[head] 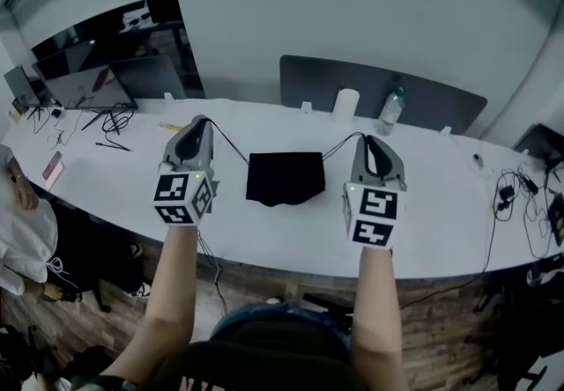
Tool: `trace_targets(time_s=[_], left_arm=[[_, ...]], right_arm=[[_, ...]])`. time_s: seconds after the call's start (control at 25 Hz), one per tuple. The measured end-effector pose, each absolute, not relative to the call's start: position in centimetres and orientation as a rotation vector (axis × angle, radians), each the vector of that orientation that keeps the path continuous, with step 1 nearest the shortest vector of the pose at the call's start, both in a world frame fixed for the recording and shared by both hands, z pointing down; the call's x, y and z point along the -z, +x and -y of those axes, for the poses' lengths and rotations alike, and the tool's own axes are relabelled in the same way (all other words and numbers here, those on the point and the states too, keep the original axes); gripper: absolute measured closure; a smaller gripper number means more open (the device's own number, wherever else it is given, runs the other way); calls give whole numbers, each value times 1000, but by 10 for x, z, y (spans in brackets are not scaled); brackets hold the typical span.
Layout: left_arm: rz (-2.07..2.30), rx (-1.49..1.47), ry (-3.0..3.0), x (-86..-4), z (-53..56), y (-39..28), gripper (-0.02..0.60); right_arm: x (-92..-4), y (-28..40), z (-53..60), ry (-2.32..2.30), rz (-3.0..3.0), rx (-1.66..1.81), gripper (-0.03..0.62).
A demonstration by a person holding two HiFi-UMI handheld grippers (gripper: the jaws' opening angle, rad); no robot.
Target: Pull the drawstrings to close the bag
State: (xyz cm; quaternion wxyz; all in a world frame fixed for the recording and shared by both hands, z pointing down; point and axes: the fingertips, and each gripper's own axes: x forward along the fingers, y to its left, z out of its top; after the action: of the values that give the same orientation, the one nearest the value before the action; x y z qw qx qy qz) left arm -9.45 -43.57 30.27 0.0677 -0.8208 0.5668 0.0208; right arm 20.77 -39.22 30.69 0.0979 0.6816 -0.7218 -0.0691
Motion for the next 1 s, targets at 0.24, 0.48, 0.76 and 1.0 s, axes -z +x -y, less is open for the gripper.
trace_targets(time_s=[0.24,0.48,0.76,1.0], left_arm=[[-1645,-67,-2451,-296,429,-78,566],[-1635,-67,-2460,-297,427,-74,566],[-1624,-69,-2448,-299,421,-71,566],[-1629,-73,-2446,-298,420,-72,566]], right_arm=[[-302,196,386,2002,2169,247,583],[-300,183,382,1982,2219,273,585],[-298,174,379,1969,2234,321,585],[-298,176,376,1974,2240,325,585]])
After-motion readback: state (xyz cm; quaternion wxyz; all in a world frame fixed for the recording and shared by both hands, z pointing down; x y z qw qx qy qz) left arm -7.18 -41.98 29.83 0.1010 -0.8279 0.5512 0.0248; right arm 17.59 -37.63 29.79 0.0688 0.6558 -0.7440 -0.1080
